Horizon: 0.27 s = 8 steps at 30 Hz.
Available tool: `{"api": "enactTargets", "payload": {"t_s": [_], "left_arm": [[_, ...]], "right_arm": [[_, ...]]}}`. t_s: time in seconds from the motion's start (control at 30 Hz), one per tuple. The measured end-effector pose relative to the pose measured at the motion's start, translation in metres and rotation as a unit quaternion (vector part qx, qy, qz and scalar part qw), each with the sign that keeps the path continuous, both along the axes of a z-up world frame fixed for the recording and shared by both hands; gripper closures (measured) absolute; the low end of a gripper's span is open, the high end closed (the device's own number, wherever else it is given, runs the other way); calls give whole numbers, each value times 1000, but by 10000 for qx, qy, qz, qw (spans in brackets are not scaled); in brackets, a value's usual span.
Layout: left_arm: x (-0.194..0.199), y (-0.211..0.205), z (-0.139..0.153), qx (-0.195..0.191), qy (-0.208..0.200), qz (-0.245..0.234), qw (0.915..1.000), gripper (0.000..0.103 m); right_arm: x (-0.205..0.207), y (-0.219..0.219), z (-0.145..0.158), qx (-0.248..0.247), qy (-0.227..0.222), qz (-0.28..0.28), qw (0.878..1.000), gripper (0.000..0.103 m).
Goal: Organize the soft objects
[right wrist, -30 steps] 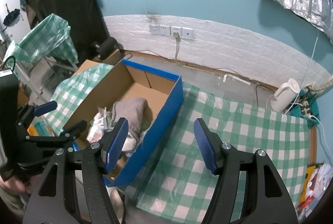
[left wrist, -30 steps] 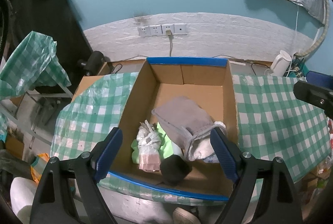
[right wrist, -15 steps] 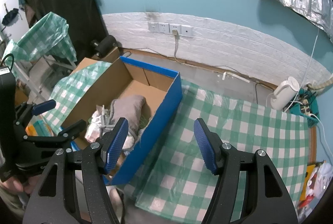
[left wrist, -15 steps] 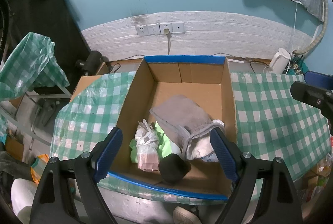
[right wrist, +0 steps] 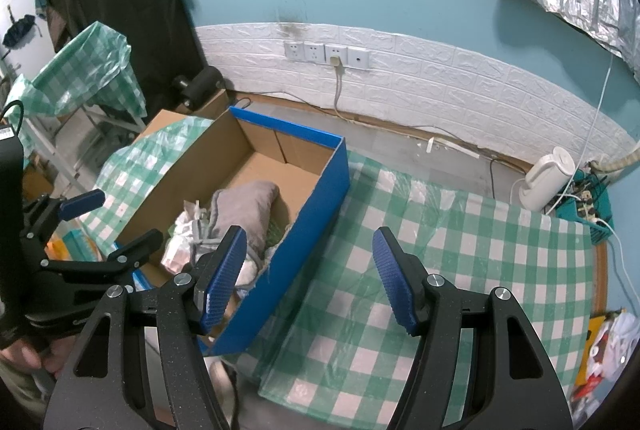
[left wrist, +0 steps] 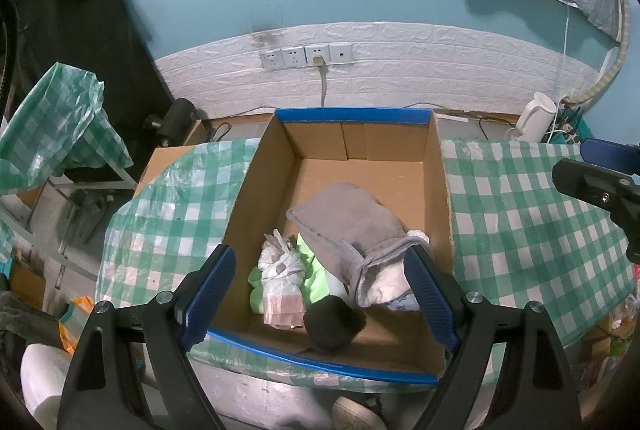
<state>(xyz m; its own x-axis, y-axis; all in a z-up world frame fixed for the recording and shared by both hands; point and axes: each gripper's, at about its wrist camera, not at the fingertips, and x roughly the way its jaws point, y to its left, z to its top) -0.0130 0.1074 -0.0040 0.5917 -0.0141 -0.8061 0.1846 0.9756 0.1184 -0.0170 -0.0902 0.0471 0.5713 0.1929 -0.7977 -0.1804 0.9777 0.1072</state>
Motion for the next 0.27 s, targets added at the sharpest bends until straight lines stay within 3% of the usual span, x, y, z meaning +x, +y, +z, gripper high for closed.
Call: {"api": "enactTargets", "payload": {"t_s": [0.27], "left_arm": [[0,0,0,7,-1,6,10000,16]], "right_arm": [[0,-2,-1,-6,25,6,10000,38]]}}
